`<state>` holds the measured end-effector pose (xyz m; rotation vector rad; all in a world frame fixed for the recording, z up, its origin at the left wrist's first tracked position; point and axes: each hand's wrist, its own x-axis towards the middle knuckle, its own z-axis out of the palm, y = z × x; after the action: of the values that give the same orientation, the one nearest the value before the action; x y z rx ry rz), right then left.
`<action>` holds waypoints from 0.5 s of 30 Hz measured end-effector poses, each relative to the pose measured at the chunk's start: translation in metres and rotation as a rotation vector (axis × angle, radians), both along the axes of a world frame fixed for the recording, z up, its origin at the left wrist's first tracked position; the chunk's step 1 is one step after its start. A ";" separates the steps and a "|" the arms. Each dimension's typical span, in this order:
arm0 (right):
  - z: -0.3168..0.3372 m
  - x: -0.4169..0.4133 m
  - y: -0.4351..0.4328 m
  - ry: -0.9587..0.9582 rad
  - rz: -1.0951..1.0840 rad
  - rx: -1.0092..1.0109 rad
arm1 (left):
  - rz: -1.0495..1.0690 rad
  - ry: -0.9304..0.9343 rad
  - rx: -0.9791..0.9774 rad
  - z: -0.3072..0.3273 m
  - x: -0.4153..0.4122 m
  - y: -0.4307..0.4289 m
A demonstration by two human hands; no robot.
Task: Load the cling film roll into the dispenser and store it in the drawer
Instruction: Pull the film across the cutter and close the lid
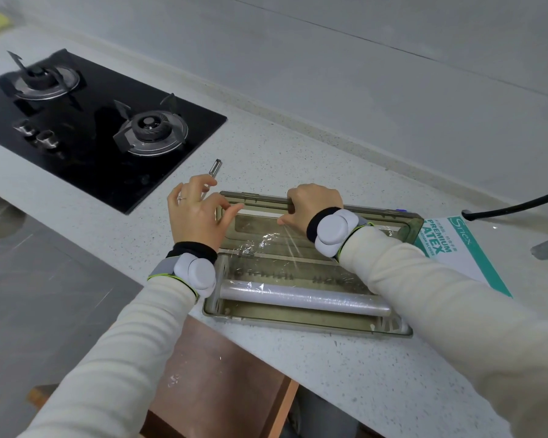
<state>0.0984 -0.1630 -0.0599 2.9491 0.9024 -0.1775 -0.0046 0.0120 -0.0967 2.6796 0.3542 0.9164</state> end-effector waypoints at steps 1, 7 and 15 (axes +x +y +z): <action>0.000 0.000 0.000 -0.002 0.000 0.002 | 0.007 -0.020 -0.005 0.000 -0.001 0.000; 0.000 0.000 -0.001 -0.001 -0.004 0.004 | 0.029 -0.114 0.002 -0.002 -0.013 -0.007; -0.001 -0.001 -0.001 -0.016 -0.002 0.016 | -0.202 0.045 0.315 -0.019 -0.035 -0.034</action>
<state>0.0979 -0.1637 -0.0610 2.9619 0.9030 -0.1473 -0.0393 -0.0220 -0.1157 2.9534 -0.0588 0.9169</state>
